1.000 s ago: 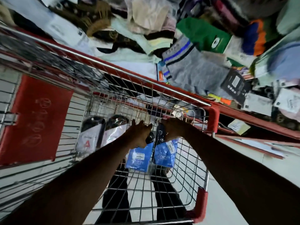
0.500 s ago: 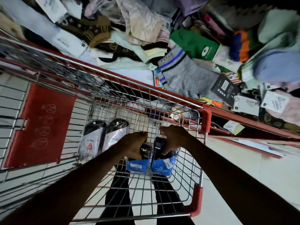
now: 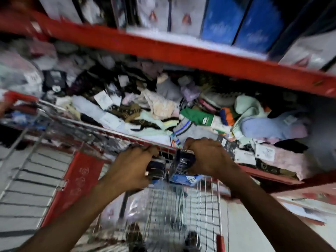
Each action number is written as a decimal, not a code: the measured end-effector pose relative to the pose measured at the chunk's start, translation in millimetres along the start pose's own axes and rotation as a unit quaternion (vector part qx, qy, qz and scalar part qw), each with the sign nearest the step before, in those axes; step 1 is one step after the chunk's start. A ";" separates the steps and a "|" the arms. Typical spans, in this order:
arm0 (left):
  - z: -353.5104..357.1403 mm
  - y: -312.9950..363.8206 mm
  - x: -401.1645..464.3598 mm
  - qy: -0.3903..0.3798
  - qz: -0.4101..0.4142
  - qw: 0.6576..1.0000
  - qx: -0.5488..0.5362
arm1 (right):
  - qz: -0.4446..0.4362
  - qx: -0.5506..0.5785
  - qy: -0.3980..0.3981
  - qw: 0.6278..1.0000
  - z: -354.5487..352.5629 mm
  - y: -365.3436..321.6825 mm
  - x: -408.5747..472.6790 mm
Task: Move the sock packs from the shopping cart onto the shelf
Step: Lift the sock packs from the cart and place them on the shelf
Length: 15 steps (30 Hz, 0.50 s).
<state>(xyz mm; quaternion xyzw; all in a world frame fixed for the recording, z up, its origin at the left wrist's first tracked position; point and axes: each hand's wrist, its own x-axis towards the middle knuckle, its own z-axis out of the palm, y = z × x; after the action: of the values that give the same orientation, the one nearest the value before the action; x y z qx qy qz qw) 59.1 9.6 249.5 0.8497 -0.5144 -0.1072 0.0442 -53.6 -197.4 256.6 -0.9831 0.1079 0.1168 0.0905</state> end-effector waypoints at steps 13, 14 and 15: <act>-249.2 32.5 13.5 0.220 0.047 0.966 0.127 | 0.044 -0.027 0.289 0.956 -260.2 -14.0 -53.2; -263.3 35.4 18.2 0.235 0.054 0.962 0.131 | 0.046 -0.030 0.310 0.949 -273.2 -11.5 -55.2; -275.1 38.8 22.7 0.246 0.064 0.958 0.133 | 0.045 -0.038 0.326 0.944 -283.1 -9.7 -56.5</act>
<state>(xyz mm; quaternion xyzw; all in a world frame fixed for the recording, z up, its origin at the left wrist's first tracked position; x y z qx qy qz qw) 98.4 -38.2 521.3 0.8135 -0.5502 0.1779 0.0630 -45.5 -234.8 542.9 -0.9643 0.1707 -0.2023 0.0079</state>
